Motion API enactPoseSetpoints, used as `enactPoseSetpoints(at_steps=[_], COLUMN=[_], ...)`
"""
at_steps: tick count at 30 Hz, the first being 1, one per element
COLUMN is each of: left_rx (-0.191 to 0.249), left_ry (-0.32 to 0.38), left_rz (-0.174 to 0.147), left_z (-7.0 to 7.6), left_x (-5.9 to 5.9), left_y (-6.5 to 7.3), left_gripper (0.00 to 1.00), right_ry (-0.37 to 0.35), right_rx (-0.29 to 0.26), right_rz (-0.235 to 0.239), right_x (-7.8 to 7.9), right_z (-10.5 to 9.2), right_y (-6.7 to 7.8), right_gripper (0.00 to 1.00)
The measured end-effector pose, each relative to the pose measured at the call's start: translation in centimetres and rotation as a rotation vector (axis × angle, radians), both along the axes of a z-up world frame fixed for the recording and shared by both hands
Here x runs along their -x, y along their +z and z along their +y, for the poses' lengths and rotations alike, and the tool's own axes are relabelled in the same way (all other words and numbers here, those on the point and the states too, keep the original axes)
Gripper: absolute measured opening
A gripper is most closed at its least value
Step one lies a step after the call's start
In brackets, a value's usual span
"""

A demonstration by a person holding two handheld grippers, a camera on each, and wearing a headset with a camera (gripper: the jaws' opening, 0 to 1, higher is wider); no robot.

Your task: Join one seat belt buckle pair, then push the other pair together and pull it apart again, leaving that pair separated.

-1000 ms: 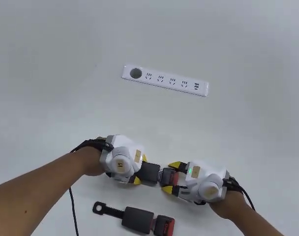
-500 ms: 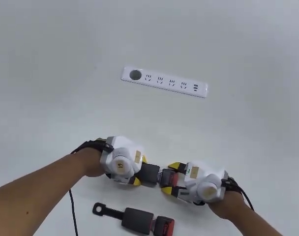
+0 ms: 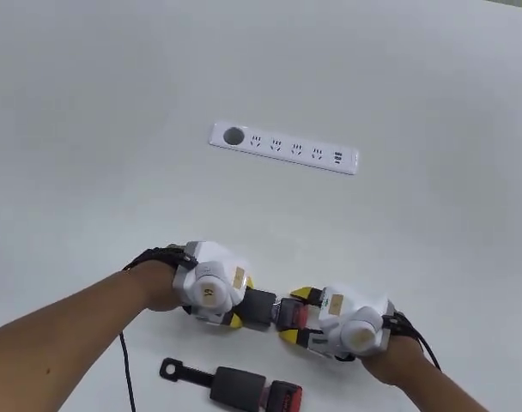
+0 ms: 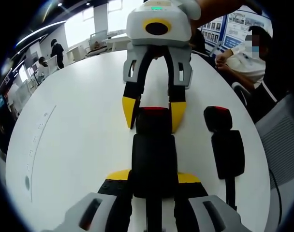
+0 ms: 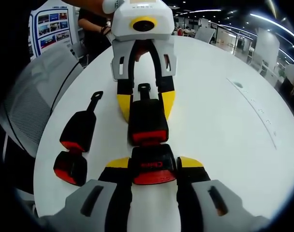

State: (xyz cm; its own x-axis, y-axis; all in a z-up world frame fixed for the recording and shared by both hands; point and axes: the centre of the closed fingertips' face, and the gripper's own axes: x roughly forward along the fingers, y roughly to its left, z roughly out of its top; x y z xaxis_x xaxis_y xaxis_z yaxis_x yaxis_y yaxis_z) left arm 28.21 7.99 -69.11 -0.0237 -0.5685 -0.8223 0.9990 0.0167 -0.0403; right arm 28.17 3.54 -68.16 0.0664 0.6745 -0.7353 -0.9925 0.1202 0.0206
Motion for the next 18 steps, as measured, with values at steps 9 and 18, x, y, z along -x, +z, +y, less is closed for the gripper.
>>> enactPoseSetpoints(at_steps=[9,18], left_rx=[-0.007,-0.011], left_ry=[-0.007,-0.01], left_rz=[-0.002,-0.003], left_z=[0.14,0.13], left_x=[-0.04,-0.13], left_y=[-0.11,-0.07], left_gripper=[0.33,0.33], right_ry=[-0.001,0.0], right_rx=[-0.001,0.002], right_rz=[0.001,-0.001], right_x=[-0.12,-0.16], right_z=[-0.15,-0.67], right_y=[-0.26,-0.22], right_gripper=[0.33,0.33])
